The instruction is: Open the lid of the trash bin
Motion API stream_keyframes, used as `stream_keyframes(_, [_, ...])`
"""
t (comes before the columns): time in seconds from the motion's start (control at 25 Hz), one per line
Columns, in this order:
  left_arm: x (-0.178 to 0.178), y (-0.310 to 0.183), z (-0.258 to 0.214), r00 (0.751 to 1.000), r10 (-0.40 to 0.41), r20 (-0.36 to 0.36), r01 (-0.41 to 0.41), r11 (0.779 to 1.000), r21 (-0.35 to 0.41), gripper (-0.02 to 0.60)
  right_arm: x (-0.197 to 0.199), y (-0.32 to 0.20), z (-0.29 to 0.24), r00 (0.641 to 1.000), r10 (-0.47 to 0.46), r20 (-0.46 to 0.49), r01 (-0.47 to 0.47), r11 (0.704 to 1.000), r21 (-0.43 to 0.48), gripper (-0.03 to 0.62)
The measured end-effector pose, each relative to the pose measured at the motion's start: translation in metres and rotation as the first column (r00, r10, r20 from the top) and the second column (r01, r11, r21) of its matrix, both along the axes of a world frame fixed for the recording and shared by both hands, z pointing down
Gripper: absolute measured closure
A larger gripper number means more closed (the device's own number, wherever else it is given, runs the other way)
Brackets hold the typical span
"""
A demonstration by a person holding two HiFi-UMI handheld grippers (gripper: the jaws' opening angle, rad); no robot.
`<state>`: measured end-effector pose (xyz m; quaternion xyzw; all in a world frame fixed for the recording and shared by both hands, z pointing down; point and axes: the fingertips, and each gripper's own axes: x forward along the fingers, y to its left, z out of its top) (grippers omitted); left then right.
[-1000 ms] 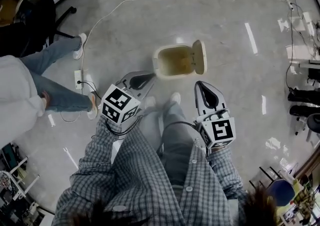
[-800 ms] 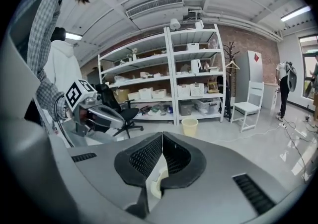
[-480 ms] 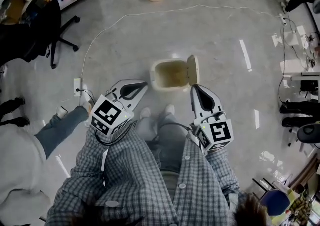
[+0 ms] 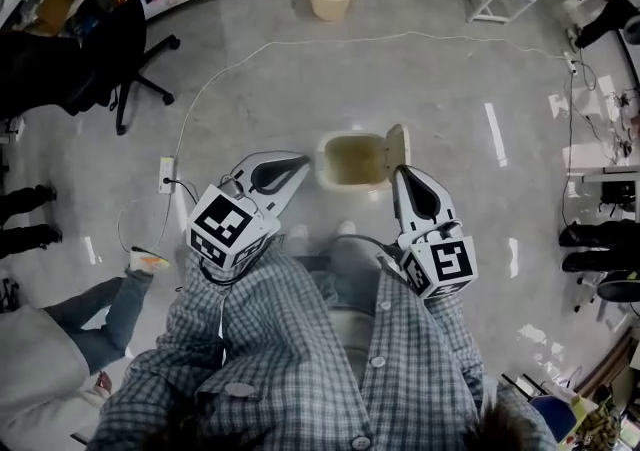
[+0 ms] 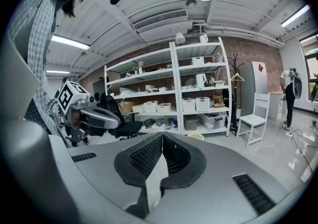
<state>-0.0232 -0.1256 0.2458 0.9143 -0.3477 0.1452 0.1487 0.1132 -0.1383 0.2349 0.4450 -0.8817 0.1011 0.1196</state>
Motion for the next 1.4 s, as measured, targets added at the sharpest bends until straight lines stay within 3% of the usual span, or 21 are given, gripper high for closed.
stream_keyframes(0.32, [-0.019, -0.006, -0.020, 0.999, -0.038, 0.019, 0.037, 0.996, 0.079, 0.577, 0.003, -0.006, -0.024, 1.000, 0.026, -0.015, -0.025, 0.997, 0.067, 0.574])
stream_keyframes(0.64, [-0.016, 0.003, -0.014, 0.998, -0.054, 0.014, 0.053, 0.996, 0.071, 0.577, 0.000, 0.000, -0.022, 0.999, 0.030, -0.024, -0.029, 0.997, 0.069, 0.574])
stream_keyframes(1.4, [-0.003, 0.012, -0.010, 1.000, -0.007, 0.006, 0.006, 0.999, 0.051, 0.577, -0.001, 0.000, -0.014, 0.999, 0.019, -0.028, -0.017, 0.998, 0.056, 0.574])
